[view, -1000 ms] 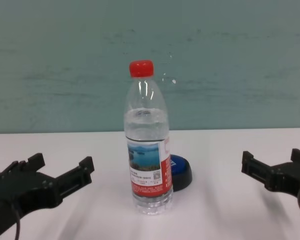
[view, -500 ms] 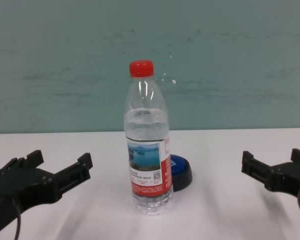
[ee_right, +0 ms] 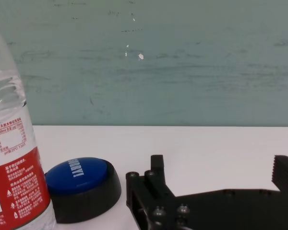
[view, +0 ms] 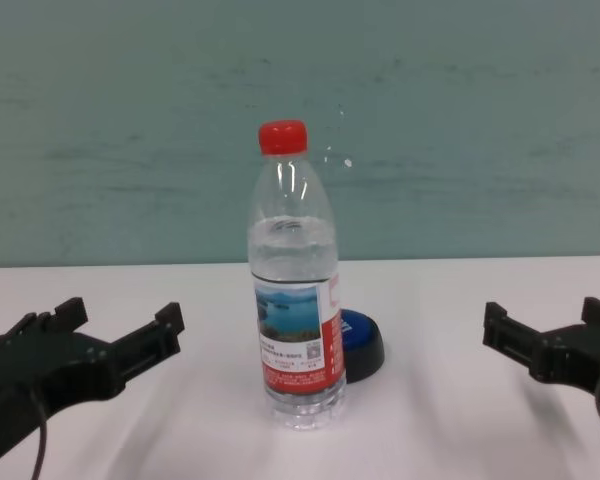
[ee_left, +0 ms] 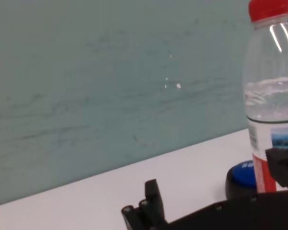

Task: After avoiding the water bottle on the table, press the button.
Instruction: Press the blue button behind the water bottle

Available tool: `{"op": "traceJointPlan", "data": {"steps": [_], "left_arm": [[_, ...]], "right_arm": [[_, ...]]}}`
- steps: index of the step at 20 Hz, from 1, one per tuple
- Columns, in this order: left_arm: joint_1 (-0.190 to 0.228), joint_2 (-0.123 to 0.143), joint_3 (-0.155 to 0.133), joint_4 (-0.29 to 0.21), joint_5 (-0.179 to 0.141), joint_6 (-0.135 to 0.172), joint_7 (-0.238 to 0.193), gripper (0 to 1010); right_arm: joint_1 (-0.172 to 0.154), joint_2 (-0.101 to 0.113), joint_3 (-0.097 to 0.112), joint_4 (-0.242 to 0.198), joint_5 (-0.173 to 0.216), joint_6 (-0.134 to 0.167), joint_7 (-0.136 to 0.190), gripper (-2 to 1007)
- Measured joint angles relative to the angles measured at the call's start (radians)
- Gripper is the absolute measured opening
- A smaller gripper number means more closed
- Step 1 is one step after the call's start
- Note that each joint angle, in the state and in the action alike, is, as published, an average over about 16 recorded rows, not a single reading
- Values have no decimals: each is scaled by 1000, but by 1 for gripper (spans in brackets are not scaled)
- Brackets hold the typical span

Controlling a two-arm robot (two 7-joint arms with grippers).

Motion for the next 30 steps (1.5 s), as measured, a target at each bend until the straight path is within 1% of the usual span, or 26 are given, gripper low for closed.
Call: {"op": "traceJointPlan", "data": {"steps": [9, 21, 30], "left_arm": [[-63, -2, 4, 62, 6, -10, -6, 1010], [-155, -6, 22, 146, 17, -14, -14, 1010], [-211, -13, 35, 200, 34, -32, -9, 1010]], "right_arm": [[0, 0, 0, 0, 0, 0, 0, 1004], [0, 0, 0, 0, 0, 0, 0, 1004], [0, 0, 0, 0, 0, 0, 0, 1004]]}}
